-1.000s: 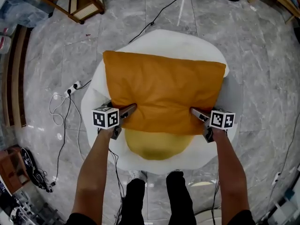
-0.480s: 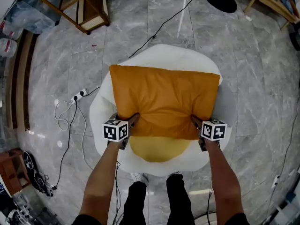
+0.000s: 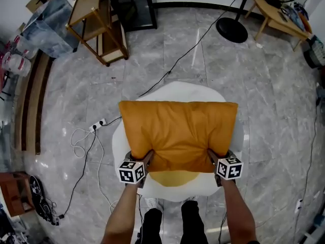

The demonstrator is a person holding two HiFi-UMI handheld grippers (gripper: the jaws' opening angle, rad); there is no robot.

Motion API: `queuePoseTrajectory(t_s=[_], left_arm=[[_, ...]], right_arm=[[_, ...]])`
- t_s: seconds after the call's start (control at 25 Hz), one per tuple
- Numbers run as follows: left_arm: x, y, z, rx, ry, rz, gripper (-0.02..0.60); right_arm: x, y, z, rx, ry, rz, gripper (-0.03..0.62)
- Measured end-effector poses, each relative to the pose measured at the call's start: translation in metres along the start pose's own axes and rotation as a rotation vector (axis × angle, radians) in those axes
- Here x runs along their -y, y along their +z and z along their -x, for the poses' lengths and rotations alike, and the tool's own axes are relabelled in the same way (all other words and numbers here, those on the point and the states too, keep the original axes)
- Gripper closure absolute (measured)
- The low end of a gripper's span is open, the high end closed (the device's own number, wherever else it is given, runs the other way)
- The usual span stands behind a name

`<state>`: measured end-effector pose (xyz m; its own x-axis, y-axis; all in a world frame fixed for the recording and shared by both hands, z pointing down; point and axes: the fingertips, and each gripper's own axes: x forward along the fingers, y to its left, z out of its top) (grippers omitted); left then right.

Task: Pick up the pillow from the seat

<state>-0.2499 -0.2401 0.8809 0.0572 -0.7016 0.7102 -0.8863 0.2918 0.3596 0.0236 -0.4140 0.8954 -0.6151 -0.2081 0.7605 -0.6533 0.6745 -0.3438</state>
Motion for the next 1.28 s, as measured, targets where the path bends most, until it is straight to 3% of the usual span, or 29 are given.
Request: queuePoseTrajectory(t_s=[0.84,1.28], left_arm=[[0.134,0.152,0.249,0.298,-0.045,-0.147,0.318],[0.169,0.215,0.337,0.481,-0.069,-0.220,0.314]], right_arm=[[-0.123,0.125,0.272,0.335,-0.044,0.131,0.390],[-0.171,0.185,0.360,0.520,-0.051,0.206,0.387]])
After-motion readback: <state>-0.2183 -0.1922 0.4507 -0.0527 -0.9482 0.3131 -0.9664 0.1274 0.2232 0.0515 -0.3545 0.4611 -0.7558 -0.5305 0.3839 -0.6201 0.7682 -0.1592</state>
